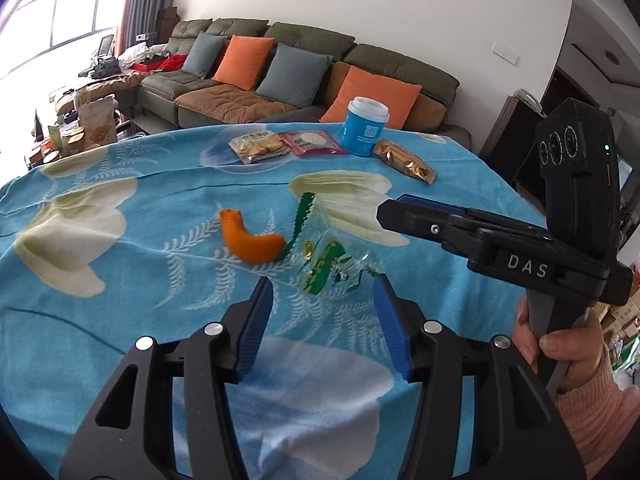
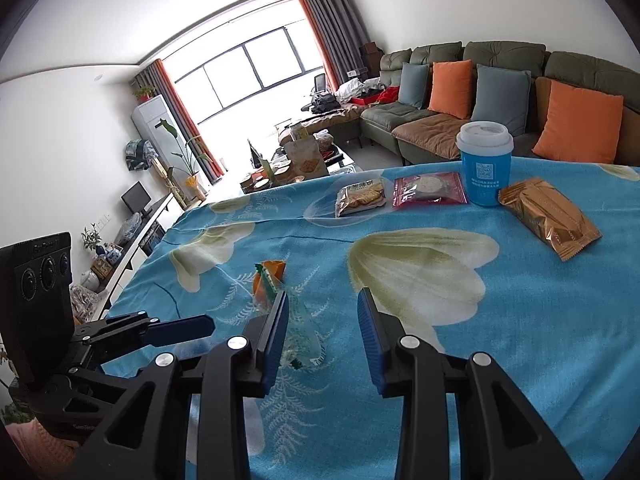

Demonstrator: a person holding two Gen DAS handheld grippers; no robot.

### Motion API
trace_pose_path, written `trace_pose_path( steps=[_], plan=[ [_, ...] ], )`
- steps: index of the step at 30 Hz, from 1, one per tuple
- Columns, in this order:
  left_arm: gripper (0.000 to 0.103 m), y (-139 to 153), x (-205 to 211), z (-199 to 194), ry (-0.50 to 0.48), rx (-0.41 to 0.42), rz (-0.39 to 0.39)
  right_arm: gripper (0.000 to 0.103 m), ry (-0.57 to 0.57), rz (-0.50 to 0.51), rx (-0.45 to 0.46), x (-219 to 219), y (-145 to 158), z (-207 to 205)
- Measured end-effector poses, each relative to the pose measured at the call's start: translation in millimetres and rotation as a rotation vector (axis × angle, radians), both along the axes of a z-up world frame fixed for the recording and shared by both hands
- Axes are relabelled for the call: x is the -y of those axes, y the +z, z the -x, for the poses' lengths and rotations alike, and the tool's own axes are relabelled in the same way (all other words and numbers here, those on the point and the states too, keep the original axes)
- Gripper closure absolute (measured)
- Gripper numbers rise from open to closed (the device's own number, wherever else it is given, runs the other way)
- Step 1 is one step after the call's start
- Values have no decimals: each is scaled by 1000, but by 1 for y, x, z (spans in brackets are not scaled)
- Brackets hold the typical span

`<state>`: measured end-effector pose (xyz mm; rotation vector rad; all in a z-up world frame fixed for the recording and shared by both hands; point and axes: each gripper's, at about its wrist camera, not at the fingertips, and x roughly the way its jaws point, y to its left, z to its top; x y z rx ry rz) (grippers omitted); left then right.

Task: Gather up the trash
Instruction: 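Grasp the clear green-printed plastic bag with the left tool while the right tool grasps another orange peel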

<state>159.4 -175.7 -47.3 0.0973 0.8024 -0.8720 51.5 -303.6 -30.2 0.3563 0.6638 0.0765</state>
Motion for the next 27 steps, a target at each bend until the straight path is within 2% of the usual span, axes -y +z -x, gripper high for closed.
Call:
trace_pose_path(
  steps=[7,10,18,19,20,27],
  plan=[
    [54,-6,36,-15,-23,4,-36,70,14,-54,-16,15,-7,-3],
    [67,-5,38,-19,-38,-7,-19,70,54,-71,-36,17,-12,-10],
    [81,-7,41,-23,-45,-18,-1,70,91,-114,-60,18,-20,-21],
    [85,-7,40,-23,-45,-15,2,70,89,-119,-59,19,-21,-21],
    [96,-6,39,-23,-46,-17,8,70,88,-121,-59,20,-21,-21],
    [96,1,18,-13,-26,-8,37,69,113,-98,-58,13,-17,-28]
  ],
)
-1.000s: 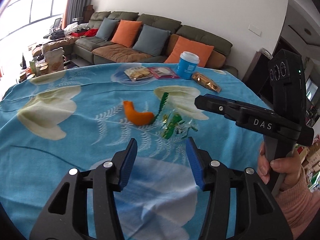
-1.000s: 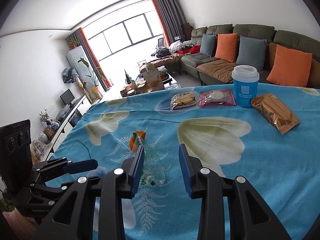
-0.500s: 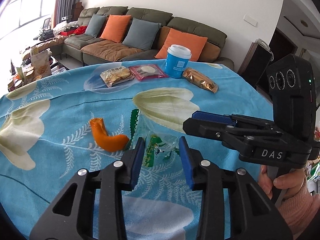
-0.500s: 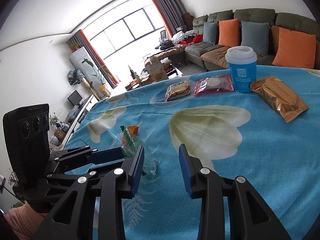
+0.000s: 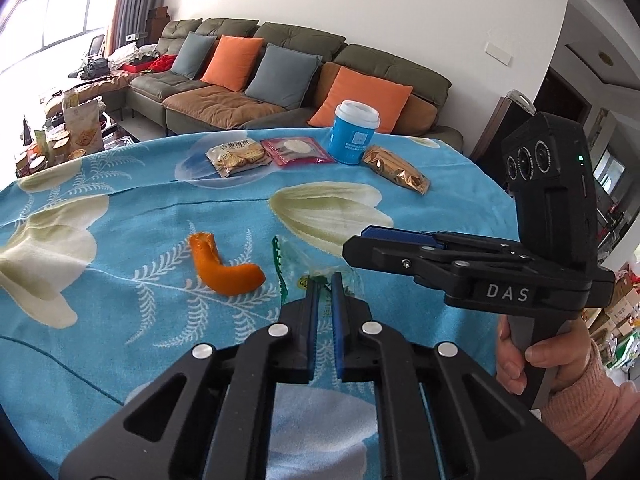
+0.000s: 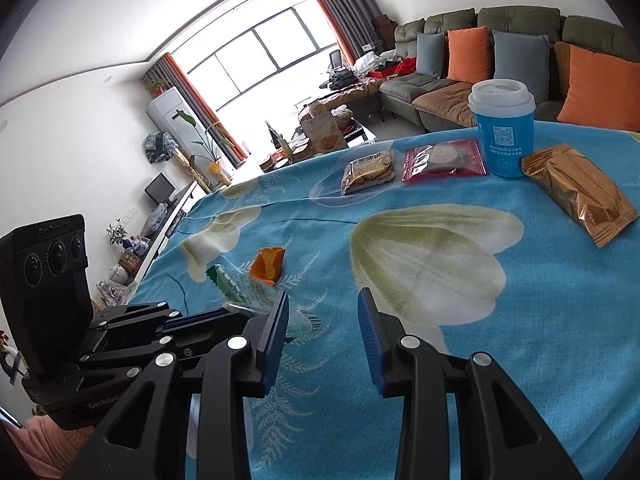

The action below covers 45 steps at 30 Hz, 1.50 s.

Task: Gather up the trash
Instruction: 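Grasp the clear green-printed plastic bag with the left tool while the right tool grasps another orange peel, then carry the plastic bag in the left tool and peel in the right tool to the teal bin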

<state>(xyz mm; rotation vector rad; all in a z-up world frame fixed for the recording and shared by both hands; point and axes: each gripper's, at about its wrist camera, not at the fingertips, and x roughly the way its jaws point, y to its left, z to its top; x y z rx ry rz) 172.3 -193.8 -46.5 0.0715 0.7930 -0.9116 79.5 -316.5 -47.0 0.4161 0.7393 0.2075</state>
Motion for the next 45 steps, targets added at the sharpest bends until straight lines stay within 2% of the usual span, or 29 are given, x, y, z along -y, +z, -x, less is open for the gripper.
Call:
trace_pose_path(
  steps=[8,10,16,17,18,20,27,34,45],
  plan=[
    [96,11,-65,13,93,19,11,69,137,114,-38,-48,-1,-37],
    [96,10,-86,16,134,24,3,69,150,160,-52,-59,-4,-47],
    [96,1,-148,18,247,-11,7,70,185,212,-95,-73,-15,-61],
    [96,-1,-156,19,263,-17,8,72,190,214,-95,-74,-15,-61],
    [96,-2,-164,20,277,-21,9,79,190,217,-91,-75,-14,-59],
    [96,-5,-181,22,306,-29,13,83,188,221,-81,-75,-12,-58],
    [96,-1,-220,32,379,-13,24,94,185,219,-40,-85,-3,-45],
    [96,10,-241,45,419,18,30,94,210,167,16,-107,12,-26],
    [96,21,-278,67,488,42,47,94,344,124,70,-174,23,-3]
  ],
)
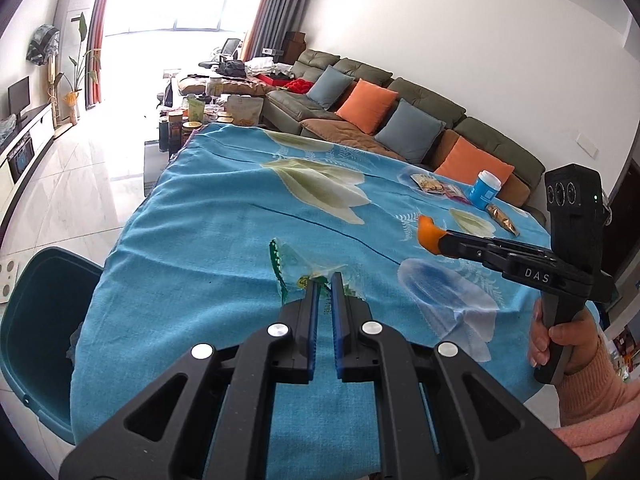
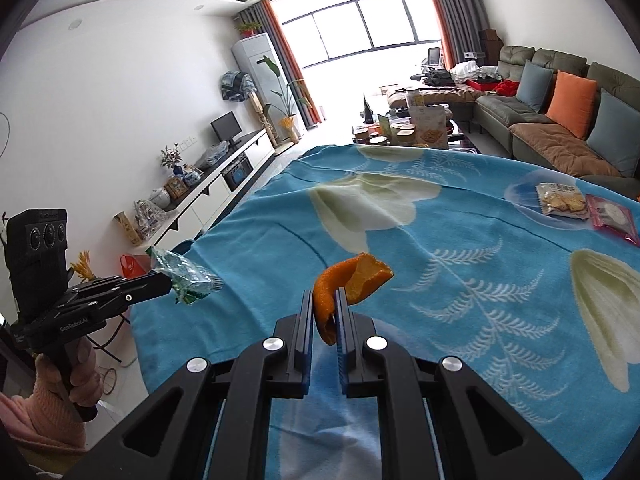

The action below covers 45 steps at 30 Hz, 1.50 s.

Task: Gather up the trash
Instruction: 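Carry the plastic bag in the left tool and peel in the right tool to the teal bin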

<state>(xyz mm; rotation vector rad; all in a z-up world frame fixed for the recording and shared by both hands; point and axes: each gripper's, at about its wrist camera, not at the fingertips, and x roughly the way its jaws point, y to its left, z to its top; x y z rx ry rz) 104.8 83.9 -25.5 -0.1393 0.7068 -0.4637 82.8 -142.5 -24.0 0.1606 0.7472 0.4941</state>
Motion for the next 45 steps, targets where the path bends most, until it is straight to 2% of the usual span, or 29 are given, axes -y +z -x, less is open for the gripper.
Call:
trace_pose_path(
  steps=[15,45],
  plan=[
    [96,7,-52,26,110,17,14,94,138,-12,16,-69,6,6],
    [96,3,-111,42,243,14,19,94,301,-9,0,-146,4,-7]
  ],
)
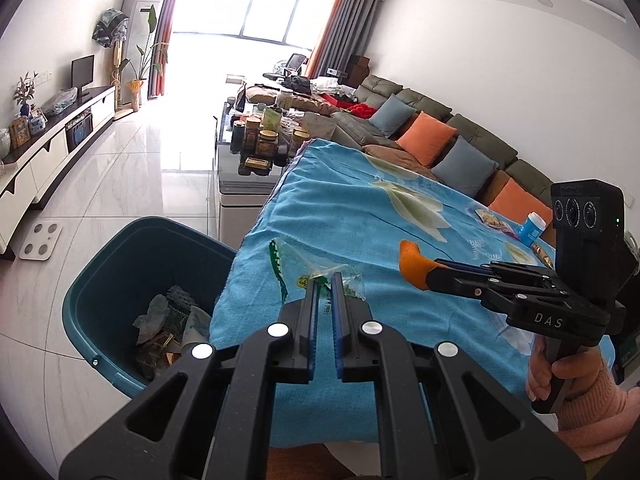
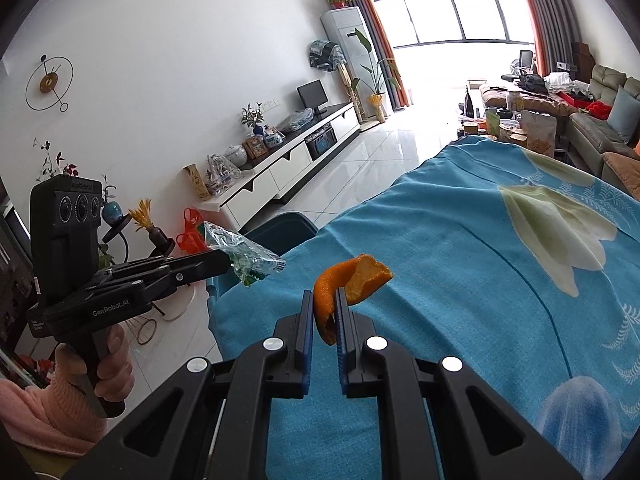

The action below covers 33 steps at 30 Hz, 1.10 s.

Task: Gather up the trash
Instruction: 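Carry the plastic bag in the left tool and peel in the right tool to the teal bin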

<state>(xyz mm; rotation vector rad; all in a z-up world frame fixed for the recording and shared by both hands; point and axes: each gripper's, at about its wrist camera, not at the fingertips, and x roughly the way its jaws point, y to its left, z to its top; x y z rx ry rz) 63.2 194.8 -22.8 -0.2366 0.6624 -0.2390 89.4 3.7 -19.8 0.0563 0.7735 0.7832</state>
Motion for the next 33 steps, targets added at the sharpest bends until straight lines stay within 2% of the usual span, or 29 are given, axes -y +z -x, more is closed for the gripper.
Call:
trace_pose_path(
  steps=[21,33],
  plan=[
    [96,-2,-46,6,112,-7,-12,94,126,1,-3,-66,6,-14],
    [96,-9,-66,5,161,-24,-17,94,179,13,-17,-96,-1,-21]
  ],
)
